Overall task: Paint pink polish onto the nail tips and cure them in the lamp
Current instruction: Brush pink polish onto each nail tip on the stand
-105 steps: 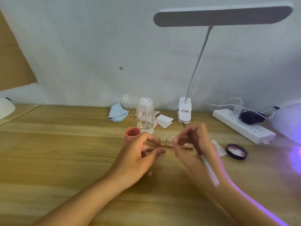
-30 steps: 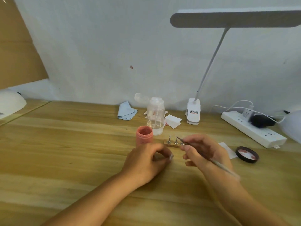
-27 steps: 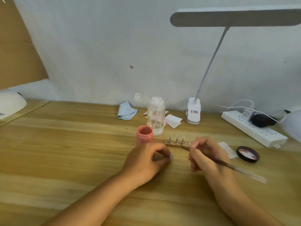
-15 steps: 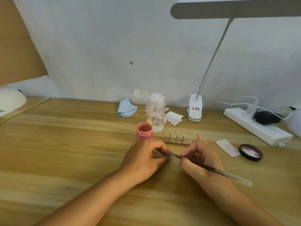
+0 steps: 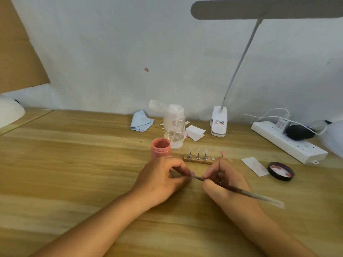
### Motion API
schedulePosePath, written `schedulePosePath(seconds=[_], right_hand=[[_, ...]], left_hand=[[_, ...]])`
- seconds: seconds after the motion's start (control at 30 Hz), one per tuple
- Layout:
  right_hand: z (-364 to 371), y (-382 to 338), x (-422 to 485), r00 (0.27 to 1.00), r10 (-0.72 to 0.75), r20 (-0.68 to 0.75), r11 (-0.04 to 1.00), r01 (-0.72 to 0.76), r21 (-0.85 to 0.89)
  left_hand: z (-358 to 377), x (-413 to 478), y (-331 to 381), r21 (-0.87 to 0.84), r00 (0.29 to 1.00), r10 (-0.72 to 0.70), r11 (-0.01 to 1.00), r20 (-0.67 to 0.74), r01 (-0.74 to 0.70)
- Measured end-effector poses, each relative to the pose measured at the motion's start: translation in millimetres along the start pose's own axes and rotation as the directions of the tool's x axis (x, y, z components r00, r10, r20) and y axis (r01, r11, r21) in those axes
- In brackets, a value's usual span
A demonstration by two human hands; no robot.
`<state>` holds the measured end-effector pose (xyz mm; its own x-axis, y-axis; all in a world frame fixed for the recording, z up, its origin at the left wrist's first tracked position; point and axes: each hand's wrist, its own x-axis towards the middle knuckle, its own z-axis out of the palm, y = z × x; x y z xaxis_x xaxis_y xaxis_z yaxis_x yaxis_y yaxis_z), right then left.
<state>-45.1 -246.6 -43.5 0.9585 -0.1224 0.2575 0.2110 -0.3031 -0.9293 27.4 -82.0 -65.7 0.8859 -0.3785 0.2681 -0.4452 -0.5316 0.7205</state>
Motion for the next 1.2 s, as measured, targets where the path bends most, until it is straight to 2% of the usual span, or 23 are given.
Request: schedulePosePath(seconds=[0.3, 0.57, 0.9, 1.0, 1.07, 1.13, 1.2], right_hand=[[-1.3, 1.7, 2.6, 0.999, -0.006, -0.054, 1.000, 0.006, -0.008], [-0.4, 1.2, 2.4, 1.000, -0.009, -0.029, 1.000, 0.010, 0.026], [-2.8, 1.4, -2.9, 0.999, 0.005, -0.050, 1.000, -0.006, -0.024], [-3.8, -5.4, -4.7, 0.994, -0.054, -0.091, 0.994, 0.062, 0.087], [-0.4, -10.6, -6.4, 0.989, -0.110, -0.103, 0.992, 0.116, 0.054], [3.4, -16.3, -7.7, 0.991, -0.117, -0.065, 0.993, 0.118, 0.018], [5.9, -24.8, -0.6, 0.998, -0.058, -0.006, 0.997, 0.058, 0.053]], left_hand=[[-0.7, 1.2, 0.2, 0.004, 1.000, 0.003, 1.000, -0.009, -0.003], [-1.4, 0.1, -1.2, 0.011, 1.000, 0.009, 1.000, 0.008, -0.010], [-0.5, -2.3, 0.2, 0.000, 1.000, -0.004, 1.000, 0.025, 0.004], [-2.2, -2.1, 1.5, 0.011, 1.000, -0.011, 1.000, 0.024, 0.011], [-4.9, -2.4, 2.6, 0.029, 1.000, -0.009, 1.000, 0.021, 0.009], [-5.0, -2.8, 4.5, 0.055, 1.000, -0.002, 0.998, 0.031, 0.000], [-3.6, -2.6, 5.0, 0.073, 1.000, -0.004, 0.997, 0.029, 0.002]])
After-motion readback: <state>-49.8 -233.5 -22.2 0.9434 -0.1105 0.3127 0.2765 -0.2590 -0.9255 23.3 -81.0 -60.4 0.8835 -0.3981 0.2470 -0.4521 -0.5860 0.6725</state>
